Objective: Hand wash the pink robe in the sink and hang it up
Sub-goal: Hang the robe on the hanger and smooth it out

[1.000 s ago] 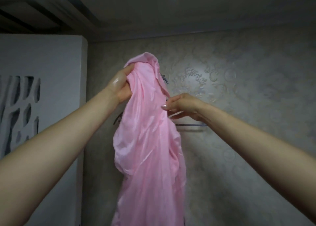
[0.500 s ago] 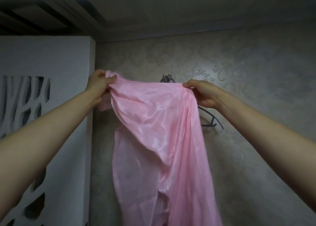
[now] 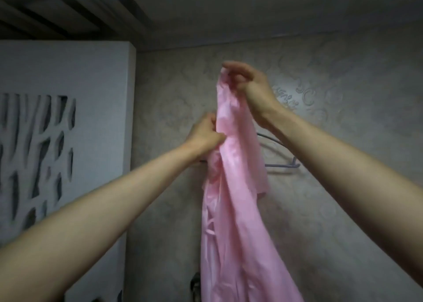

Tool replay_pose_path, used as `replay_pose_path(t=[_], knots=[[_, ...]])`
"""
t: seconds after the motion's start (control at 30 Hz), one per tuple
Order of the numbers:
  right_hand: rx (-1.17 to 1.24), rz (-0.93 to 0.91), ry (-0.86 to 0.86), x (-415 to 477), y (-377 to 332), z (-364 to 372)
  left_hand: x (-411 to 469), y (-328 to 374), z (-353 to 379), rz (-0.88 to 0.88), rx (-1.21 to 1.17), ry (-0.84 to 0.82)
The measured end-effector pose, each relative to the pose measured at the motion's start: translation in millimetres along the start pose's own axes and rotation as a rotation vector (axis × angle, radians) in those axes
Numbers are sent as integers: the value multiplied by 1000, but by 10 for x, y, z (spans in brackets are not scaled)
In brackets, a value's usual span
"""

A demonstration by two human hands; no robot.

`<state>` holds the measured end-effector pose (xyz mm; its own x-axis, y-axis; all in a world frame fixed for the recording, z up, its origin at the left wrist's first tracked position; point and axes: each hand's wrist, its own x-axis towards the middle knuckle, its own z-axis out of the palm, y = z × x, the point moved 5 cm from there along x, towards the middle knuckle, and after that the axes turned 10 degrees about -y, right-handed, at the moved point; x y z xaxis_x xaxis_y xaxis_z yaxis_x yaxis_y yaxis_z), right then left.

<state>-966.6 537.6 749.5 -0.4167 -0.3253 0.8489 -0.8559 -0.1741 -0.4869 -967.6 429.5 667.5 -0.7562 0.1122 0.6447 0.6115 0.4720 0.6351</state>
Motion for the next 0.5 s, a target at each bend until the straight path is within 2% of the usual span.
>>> replay_pose_path(t=[0.1, 0.17, 0.23, 0.3, 0.33, 0.4, 0.47, 0.5], knots=[[-737, -282, -151, -65, -44, -316, 131, -219, -374, -100, -418, 89], [-1219, -305, -205, -105, 43, -498, 140, -262, -501, -117, -684, 71], [-1366, -268, -202, -153, 96, -518, 134, -191, -519, -74, -722, 36], [-1348, -185, -153, -163, 97, -473, 103, -64, -494, 18, -524, 25], [-1355, -152, -123, -157, 81, -470, 91, 10, -464, 71, -345, -21], [-1347, -89, -92, -135, 40, -511, 52, 74, -382, 102, 168, -128], [-1124, 25, -70, -99, 21, -645, 12, 35, -323, 169, 651, -173], [-963, 63, -47, -83, 19, -714, -14, 38, -336, 233, 774, -150]])
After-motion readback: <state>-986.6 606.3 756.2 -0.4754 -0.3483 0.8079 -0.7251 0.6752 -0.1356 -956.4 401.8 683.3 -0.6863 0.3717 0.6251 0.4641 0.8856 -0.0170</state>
